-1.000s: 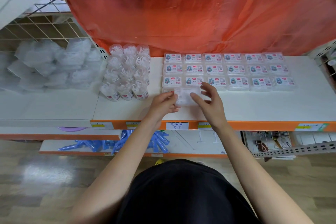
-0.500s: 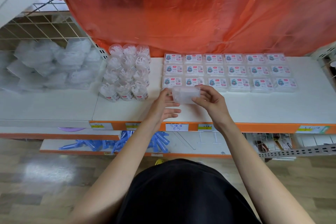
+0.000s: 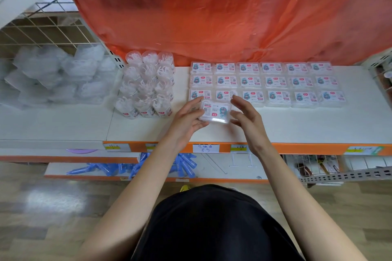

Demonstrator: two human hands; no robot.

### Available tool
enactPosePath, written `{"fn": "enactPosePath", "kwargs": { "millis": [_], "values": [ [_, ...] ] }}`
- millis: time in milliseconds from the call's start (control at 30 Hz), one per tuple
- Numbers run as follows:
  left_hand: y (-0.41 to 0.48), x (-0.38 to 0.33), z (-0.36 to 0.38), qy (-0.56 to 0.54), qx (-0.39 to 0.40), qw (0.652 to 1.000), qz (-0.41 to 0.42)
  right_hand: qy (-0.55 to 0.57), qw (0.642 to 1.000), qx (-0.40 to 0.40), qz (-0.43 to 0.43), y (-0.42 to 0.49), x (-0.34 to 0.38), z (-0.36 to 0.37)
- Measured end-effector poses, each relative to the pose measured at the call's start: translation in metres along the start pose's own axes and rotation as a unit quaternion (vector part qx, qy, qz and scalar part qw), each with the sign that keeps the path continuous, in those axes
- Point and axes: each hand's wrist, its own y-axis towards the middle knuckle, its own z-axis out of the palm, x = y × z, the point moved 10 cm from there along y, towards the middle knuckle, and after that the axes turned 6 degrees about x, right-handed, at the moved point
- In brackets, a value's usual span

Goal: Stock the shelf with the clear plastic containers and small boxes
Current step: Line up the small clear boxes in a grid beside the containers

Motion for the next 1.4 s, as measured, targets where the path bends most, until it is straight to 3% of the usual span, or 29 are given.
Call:
{"fn": "enactPosePath", "kwargs": {
  "millis": [133,333,600,733,833,900,1033,1233,1300,1400],
  "values": [
    [-0.002,-0.002,0.004,0.035,0.010,0.999,0.004,-0.009,0.998,-0.006,0.058,0.007,-0.005,0.004],
    [-0.002,0.000,-0.008,0.059,-0.046,0.997,-0.004,0.014,0.997,0.007,0.073,0.007,-0.012,0.010],
    [-0.002,0.021,-0.001,0.093,-0.053,0.994,-0.016,0.014,0.998,-0.013,0.065,0.000,-0.022,0.011],
    [0.000,0.006,-0.003,0.158,-0.073,0.985,0.018,-0.097,0.995,-0.001,-0.008,-0.007,-0.013,0.006],
    [0.004,-0.010,0.003,0.235,-0.055,0.970,0.039,-0.269,0.953,0.032,-0.133,-0.011,0.010,0.006],
    [0.007,-0.013,0.008,0.263,-0.037,0.963,0.042,-0.331,0.928,0.048,-0.162,-0.010,0.017,0.007],
    [0.011,-0.015,0.011,0.272,-0.034,0.959,0.072,-0.357,0.913,0.027,-0.196,-0.007,0.027,0.003],
    [0.011,-0.016,0.007,0.247,-0.077,0.961,0.099,-0.319,0.931,-0.022,-0.174,-0.007,0.020,-0.009],
    [0.005,-0.027,0.003,0.367,-0.108,0.912,0.150,-0.316,0.934,-0.052,-0.160,-0.006,0.011,-0.018],
    [-0.005,-0.028,0.003,0.595,-0.128,0.761,0.225,-0.332,0.931,-0.081,-0.125,-0.002,-0.008,-0.032]
  ]
}}
